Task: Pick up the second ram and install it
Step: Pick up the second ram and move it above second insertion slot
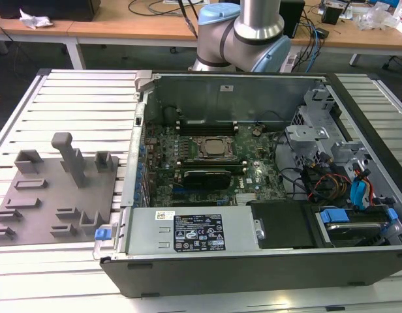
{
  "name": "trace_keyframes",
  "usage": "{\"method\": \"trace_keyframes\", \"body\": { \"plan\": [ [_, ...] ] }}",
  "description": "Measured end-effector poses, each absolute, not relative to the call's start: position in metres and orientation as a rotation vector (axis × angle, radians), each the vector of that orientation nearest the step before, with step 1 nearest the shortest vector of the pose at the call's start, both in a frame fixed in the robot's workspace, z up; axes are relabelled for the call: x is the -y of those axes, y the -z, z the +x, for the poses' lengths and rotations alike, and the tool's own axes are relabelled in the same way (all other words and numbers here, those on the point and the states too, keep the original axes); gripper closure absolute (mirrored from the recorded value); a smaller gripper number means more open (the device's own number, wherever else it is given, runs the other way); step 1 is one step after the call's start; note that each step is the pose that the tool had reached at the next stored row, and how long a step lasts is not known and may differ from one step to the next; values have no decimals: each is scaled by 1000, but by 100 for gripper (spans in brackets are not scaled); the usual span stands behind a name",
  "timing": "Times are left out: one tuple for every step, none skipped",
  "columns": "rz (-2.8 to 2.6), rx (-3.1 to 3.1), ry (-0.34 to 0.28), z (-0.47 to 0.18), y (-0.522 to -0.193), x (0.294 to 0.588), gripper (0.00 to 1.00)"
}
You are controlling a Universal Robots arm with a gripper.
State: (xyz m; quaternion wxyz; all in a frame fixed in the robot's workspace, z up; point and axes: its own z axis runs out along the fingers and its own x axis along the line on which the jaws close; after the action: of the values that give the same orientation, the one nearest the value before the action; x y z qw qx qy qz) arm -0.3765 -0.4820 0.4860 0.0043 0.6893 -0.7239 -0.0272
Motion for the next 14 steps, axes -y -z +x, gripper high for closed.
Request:
{"method": "trace_keyframes", "body": {
  "plan": [
    [2160, 2268, 85, -377, -487, 482, 86],
    [2160, 2268, 85, -377, -489, 482, 86],
    [2160, 2269, 87, -377, -491, 481, 86],
    [2162, 2271, 92, -377, -491, 481, 86],
    [2164, 2272, 96, -377, -491, 481, 86],
    [2164, 2272, 97, -376, -491, 478, 86],
    [2164, 2272, 98, -376, -491, 475, 86],
    [2164, 2272, 97, -376, -491, 472, 86],
    [2162, 2270, 96, -375, -491, 466, 86],
    [2160, 2268, 99, -373, -491, 460, 86],
    [2158, 2266, 103, -371, -490, 454, 86],
    [2156, 2264, 106, -370, -489, 451, 86],
    [2155, 2263, 109, -369, -488, 449, 86],
    [2153, 2261, 112, -367, -487, 446, 86]
  ]
}}
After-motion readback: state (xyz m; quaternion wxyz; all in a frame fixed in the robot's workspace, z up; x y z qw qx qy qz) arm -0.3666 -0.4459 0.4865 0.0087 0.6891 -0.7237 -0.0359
